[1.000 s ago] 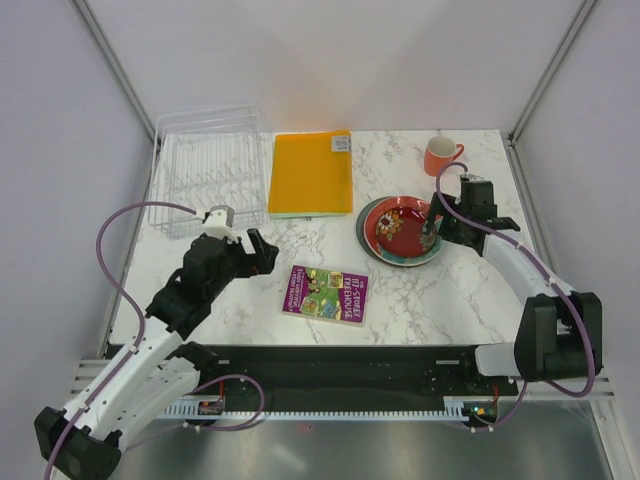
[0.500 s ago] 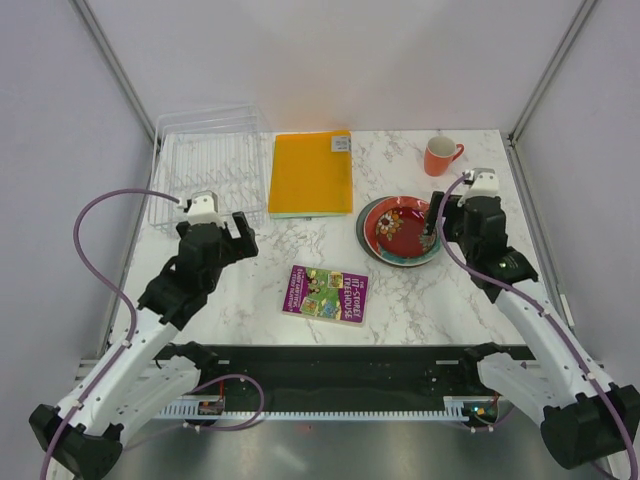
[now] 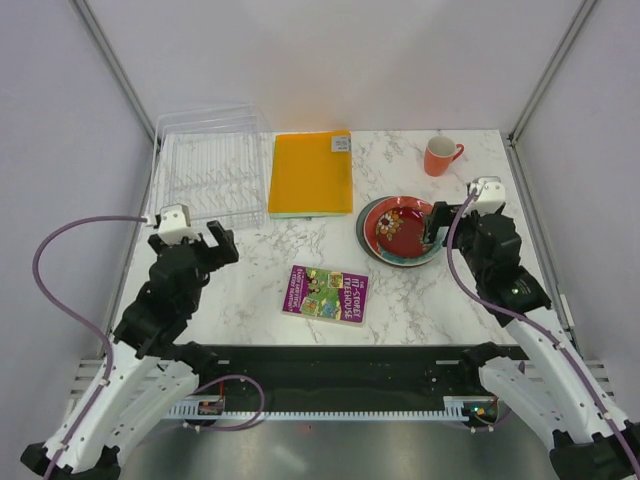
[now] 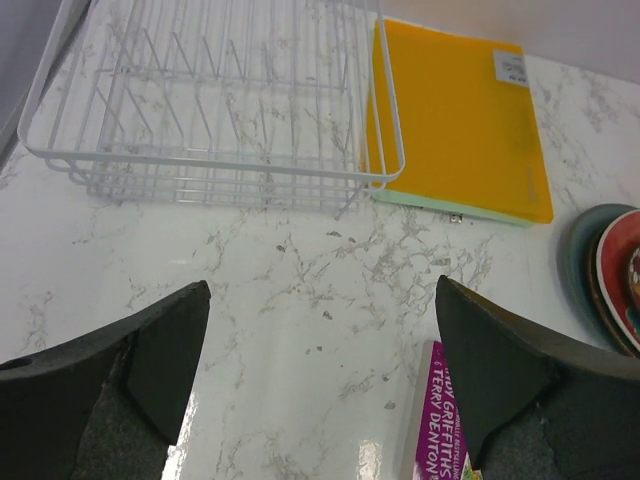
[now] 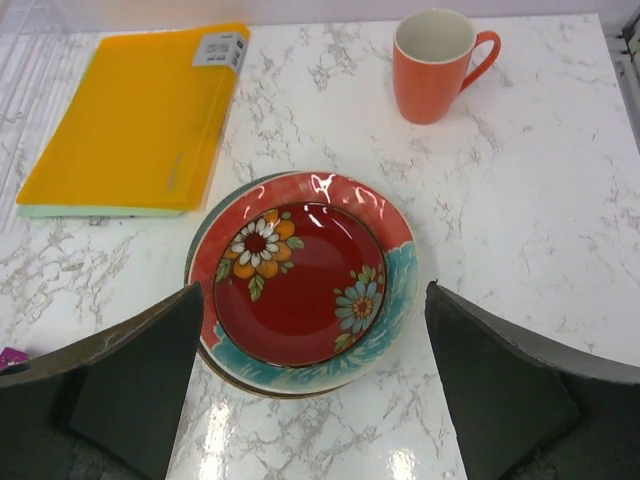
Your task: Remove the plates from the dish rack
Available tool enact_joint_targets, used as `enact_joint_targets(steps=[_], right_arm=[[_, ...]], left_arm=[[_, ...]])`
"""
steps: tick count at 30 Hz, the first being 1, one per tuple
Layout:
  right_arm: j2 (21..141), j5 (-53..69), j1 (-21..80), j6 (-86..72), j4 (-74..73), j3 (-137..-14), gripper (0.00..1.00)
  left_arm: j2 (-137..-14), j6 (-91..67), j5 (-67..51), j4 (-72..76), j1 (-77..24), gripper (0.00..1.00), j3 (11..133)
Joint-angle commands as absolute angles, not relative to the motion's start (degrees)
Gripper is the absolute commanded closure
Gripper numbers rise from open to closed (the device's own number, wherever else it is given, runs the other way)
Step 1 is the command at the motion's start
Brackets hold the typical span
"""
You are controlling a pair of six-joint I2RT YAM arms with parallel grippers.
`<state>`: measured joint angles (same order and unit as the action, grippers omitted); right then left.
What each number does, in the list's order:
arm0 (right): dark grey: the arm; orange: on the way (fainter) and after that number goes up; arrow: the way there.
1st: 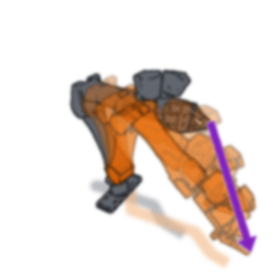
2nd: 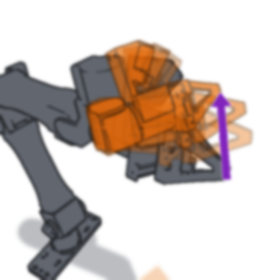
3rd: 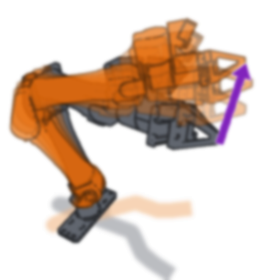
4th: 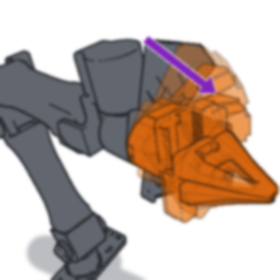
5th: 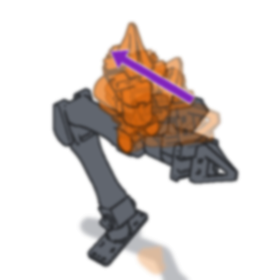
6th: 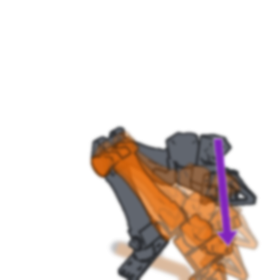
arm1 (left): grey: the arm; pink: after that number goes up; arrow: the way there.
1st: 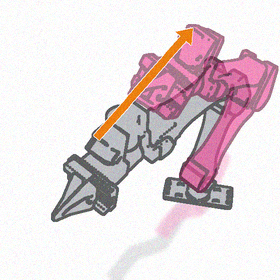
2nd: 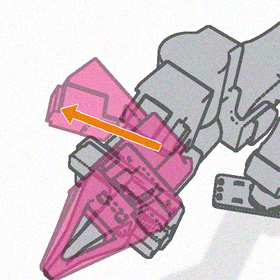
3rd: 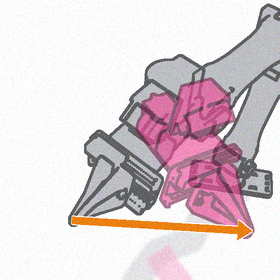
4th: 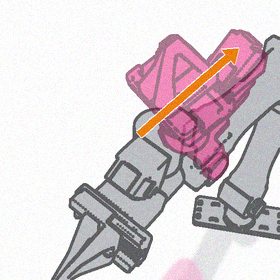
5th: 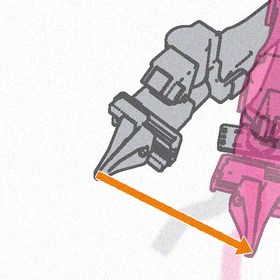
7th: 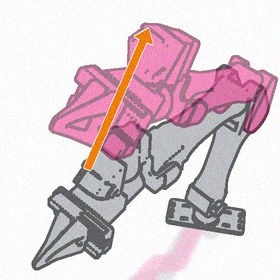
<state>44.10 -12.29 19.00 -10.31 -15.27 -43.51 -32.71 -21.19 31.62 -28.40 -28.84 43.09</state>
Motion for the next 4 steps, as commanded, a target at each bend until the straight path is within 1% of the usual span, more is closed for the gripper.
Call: enact_joint_targets(steps=[1, 4], right_arm=[[43.2, -11.8, 19.2, -8.6, -12.8, -43.7, 0.02], [44.0, -12.9, 19.2, -9.6, -12.7, -43.8, 0.02]], left_arm=[[-29.5, -18.4, 35.0, -27.9, -28.8, 0.00, 41.7], [-29.6, -18.5, 35.7, -27.4, -28.8, 0.00, 41.0]])
